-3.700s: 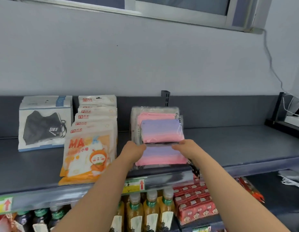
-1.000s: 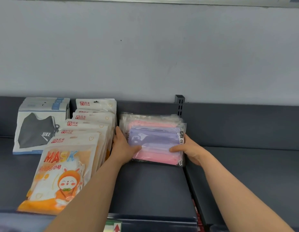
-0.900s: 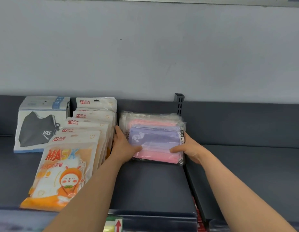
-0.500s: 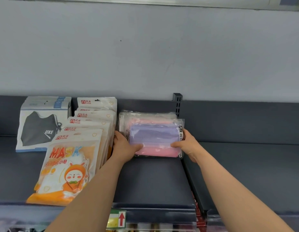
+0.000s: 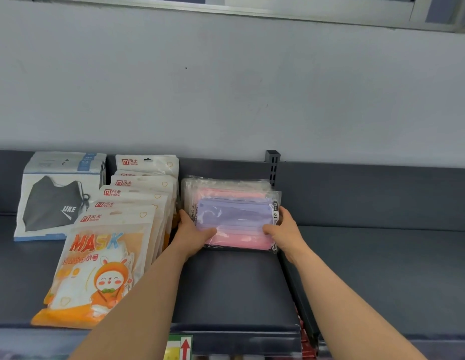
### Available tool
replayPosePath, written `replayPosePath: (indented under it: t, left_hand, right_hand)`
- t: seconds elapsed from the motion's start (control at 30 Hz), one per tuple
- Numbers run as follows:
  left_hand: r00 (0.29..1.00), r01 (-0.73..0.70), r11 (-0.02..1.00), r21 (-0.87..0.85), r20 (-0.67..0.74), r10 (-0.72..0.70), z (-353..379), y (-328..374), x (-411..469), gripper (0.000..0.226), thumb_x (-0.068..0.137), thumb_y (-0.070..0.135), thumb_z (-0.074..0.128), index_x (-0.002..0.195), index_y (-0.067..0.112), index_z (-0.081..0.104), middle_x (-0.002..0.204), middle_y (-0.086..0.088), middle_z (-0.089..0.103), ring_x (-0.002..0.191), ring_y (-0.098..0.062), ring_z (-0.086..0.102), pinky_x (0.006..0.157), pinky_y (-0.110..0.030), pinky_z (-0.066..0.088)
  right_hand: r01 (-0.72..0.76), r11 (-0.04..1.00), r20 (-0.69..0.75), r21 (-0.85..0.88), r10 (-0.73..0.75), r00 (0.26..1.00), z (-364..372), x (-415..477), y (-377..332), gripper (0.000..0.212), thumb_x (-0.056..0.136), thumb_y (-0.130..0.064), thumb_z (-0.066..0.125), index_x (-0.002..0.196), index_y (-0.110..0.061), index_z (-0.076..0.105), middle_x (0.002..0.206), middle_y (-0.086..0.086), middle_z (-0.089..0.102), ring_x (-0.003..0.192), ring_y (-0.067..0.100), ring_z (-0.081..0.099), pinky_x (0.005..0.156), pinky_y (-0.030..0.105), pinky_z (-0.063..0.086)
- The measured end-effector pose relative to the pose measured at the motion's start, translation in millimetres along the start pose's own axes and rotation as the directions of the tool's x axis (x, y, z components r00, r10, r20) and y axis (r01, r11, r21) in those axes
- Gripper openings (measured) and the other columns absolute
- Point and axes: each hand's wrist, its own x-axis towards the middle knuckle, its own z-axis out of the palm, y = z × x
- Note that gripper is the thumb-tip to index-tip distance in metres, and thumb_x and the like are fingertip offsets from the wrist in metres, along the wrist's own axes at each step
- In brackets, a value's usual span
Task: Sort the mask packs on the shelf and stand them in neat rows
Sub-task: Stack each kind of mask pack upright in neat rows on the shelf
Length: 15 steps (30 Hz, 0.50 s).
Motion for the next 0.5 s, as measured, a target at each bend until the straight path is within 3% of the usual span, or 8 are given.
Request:
replayPosePath:
  t: [0.07,0.17,0.27,0.4,0.5]
  left_hand:
    - [1.0,-0.009,0.999,-0.04,0.025,0.01,1,0,3,0.107,0.083,0.03,0.073,0.155,0.019,-0.006,0.162,-0.007,0.016,0.146,-0.029,0.025,0.117,-0.046,0.026]
    - [0.999,-0.028,0.996,-0.083,0.024,0.03,6,-1,3,0.1,0.086,0.023,0.071,0.155,0.019,0.0,0.158,-0.006,0.025,0.142,-0.028,0.031,0.115,-0.043,0.031]
    - [1.0,-0.025,0.997,-0.072,0.007,0.026,8,-3,4,0.101,0.089,0.023,0.069,0.155,0.017,-0.007,0.162,-0.007,0.015,0.146,-0.029,0.025,0.116,-0.043,0.026]
    - [0.998,-0.05,0.999,-0.009,-0.048,0.05,5,-2,-3,0.112,0.088,0.027,0.07,0.152,0.014,-0.02,0.163,-0.008,-0.006,0.15,-0.028,0.006,0.119,-0.041,0.012]
    - [0.987,-0.12,0.991,0.051,-0.1,0.125,6,-2,-10,0.116,0.085,0.027,0.072,0.151,0.011,-0.023,0.162,-0.008,-0.014,0.15,-0.025,-0.004,0.119,-0.037,0.004]
  right_hand:
    - [0.029,1.0,-0.031,0.009,-0.029,0.999,1,0,2,0.066,0.081,0.008,0.058,0.14,-0.015,0.04,0.103,-0.009,0.059,0.09,0.01,0.06,0.09,0.034,0.052]
    - [0.058,0.998,-0.044,0.011,-0.058,0.997,3,2,5,0.062,0.08,0.005,0.054,0.136,-0.021,0.046,0.108,-0.006,0.063,0.099,0.018,0.063,0.092,0.038,0.052]
    - [0.074,0.997,-0.015,-0.02,-0.075,0.997,8,0,4,0.064,0.081,0.001,0.053,0.138,-0.026,0.043,0.118,-0.004,0.062,0.107,0.022,0.061,0.094,0.037,0.049]
    - [0.027,0.999,-0.039,-0.018,-0.028,0.999,9,-1,5,0.082,0.079,-0.006,0.056,0.152,-0.022,0.023,0.139,0.0,0.05,0.115,0.021,0.054,0.101,0.037,0.045]
    - [0.009,1.0,-0.05,-0.006,-0.009,0.999,8,-1,5,0.079,0.077,-0.007,0.055,0.149,-0.021,0.028,0.132,0.004,0.056,0.101,0.018,0.056,0.092,0.034,0.047]
